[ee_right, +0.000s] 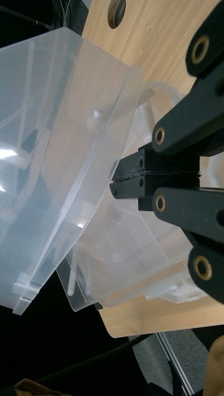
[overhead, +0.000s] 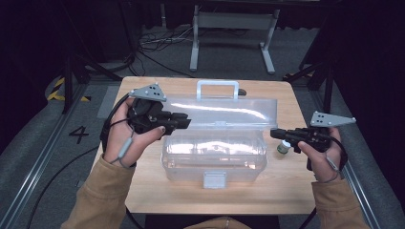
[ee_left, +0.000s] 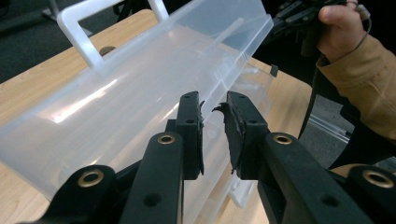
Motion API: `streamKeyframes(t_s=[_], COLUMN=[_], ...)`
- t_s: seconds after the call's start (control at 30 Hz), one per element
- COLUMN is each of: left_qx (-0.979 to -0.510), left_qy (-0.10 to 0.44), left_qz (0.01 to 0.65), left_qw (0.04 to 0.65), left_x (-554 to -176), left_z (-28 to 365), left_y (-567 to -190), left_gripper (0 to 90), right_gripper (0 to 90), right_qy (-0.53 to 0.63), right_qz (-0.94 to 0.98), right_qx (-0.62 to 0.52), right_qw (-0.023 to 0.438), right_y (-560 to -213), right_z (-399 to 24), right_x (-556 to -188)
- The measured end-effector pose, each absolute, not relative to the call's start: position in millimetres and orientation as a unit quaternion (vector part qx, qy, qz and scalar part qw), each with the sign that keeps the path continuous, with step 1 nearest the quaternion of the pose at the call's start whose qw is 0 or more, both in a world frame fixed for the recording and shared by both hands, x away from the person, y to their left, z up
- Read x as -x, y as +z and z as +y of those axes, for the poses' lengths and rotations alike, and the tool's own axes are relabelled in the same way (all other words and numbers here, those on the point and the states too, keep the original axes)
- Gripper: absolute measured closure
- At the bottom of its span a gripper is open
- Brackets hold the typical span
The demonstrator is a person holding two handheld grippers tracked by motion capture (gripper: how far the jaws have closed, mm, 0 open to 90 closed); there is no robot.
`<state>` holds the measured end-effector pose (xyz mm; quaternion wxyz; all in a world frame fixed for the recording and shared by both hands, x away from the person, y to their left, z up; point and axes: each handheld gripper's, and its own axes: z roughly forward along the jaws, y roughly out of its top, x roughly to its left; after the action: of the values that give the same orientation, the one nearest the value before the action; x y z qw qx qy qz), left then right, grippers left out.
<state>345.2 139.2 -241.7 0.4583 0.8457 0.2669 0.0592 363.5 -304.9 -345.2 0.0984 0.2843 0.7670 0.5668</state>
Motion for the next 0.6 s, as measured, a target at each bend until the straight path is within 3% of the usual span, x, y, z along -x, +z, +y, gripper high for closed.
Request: streamKeyframes(t_s=[0.6], left_qx=[-0.831], left_qy=[0.064], left_qz=[0.288], left_qw=[0.472], left_x=[-337.1], left_z=[147.6], left_y=[-279.9], left_gripper=[77.2], right_gripper=[90.0], right_qy=[0.587], right_qz=[0.74], right_qx=[-0.31], right_qw=[0.11], right_y=[-341.1], right_z=[-302.9], right_x=[-367.3])
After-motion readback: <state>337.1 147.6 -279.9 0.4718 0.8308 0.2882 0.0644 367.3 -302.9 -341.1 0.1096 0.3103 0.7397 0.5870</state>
